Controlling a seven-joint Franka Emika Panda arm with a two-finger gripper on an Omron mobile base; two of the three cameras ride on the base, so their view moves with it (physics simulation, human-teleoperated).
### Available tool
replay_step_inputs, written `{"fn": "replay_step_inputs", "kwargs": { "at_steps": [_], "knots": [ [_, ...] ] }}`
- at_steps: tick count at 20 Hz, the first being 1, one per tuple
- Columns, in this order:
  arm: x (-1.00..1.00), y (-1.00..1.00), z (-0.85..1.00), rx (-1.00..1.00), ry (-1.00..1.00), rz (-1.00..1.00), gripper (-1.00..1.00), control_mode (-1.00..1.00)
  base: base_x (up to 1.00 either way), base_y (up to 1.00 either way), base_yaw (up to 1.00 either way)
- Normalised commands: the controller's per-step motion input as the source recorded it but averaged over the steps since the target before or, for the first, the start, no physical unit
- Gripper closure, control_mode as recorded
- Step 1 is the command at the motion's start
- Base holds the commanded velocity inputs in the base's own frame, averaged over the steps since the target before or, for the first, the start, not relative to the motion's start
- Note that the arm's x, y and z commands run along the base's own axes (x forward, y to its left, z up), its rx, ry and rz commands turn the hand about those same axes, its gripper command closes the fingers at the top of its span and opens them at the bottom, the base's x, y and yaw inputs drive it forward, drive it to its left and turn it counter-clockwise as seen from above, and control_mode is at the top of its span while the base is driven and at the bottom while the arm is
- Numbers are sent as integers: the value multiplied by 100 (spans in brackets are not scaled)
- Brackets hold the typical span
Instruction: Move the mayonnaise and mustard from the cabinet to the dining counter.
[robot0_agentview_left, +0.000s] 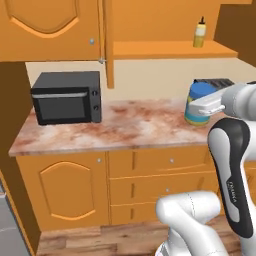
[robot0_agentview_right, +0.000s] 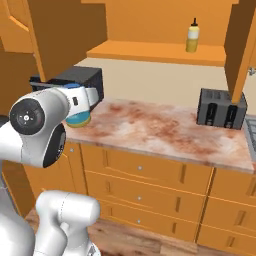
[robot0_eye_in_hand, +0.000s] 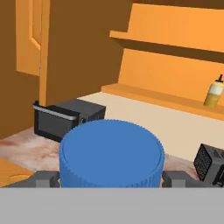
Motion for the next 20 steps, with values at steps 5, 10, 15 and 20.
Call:
{"fn": "replay_step_inputs", "kwargs": {
  "at_steps": [5, 10, 15, 20],
  "knots": [
    [0, 0, 0, 0, 0, 0, 100, 100, -60, 0, 49],
    [0, 0, 0, 0, 0, 0, 100, 100, -74, 0, 55],
    [0, 0, 0, 0, 0, 0, 100, 100, -71, 0, 55],
    [0, 0, 0, 0, 0, 0, 100, 100, -65, 0, 58]
  ]
}}
